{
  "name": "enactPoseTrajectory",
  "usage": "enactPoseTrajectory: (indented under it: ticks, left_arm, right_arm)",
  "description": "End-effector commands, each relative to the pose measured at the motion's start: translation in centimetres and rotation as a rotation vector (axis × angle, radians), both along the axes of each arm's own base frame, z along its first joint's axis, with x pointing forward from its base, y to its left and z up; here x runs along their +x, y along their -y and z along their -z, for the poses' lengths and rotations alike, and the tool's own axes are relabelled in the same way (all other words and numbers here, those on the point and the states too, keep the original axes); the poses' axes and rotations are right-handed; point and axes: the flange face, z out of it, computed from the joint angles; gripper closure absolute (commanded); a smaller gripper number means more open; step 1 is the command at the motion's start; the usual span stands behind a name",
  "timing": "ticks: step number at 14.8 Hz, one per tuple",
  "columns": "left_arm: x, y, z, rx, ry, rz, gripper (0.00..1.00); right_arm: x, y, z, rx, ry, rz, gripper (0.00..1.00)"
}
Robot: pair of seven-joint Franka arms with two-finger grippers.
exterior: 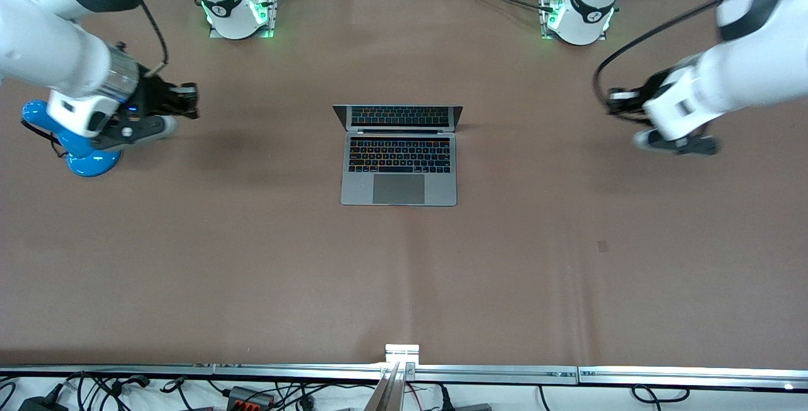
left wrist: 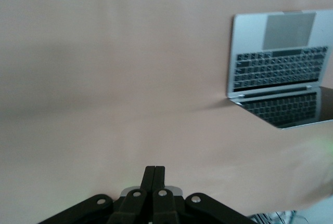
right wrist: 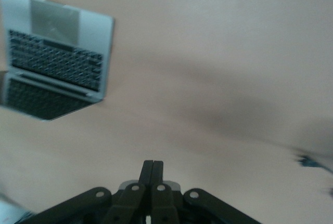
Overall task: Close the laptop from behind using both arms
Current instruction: 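Move the right gripper and the left gripper toward the laptop lid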
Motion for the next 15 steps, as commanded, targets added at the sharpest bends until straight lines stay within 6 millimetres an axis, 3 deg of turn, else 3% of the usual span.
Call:
enactPoseTrajectory:
  ticks: [1, 3, 5, 6, 8, 10, 11, 13, 15]
  left_arm:
    - [-3.4, 6.9, 5.0, -0.047, -0.021, 0.059, 1.00]
    - [-6.6, 8.8, 9.2, -0.095, -0.031, 0.001, 1.00]
    - [-10.4, 13.8, 11.2, -0.081, -0.012, 0.079, 1.00]
    - [-11.5, 14.5, 12.5, -0.076, -0.011, 0.080, 1.00]
    - [-13.5, 15.4, 13.3, -0.085, -0.008, 0.068, 1.00]
    - [-17.0, 18.5, 13.8, -0.102, 0.020, 0.056, 1.00]
    - [-17.4, 19.6, 13.7, -0.096, 0.038, 0.034, 1.00]
    - [-16.5, 20.4, 14.8, -0.115, 0.066, -0.019, 1.00]
    - [-15.3, 20.3, 15.0, -0.132, 0.106, -0.048, 1.00]
  right_arm:
    - [-2.0, -3.8, 2.5, 0.069, -0.080, -0.037, 1.00]
    - [-4.0, -7.5, 4.4, 0.067, -0.119, -0.106, 1.00]
    - [-6.4, -10.7, 7.2, 0.044, -0.179, -0.170, 1.00]
    - [-8.0, -12.7, 8.6, 0.042, -0.201, -0.202, 1.00]
    - [-10.0, -15.6, 10.9, 0.051, -0.203, -0.199, 1.00]
    - [-11.9, -19.3, 12.7, 0.032, -0.183, -0.225, 1.00]
    - [-12.5, -20.7, 13.6, 0.011, -0.181, -0.202, 1.00]
    - [-14.5, -24.3, 14.8, -0.022, -0.161, -0.178, 1.00]
    - [-14.7, -25.5, 16.0, -0.036, -0.144, -0.145, 1.00]
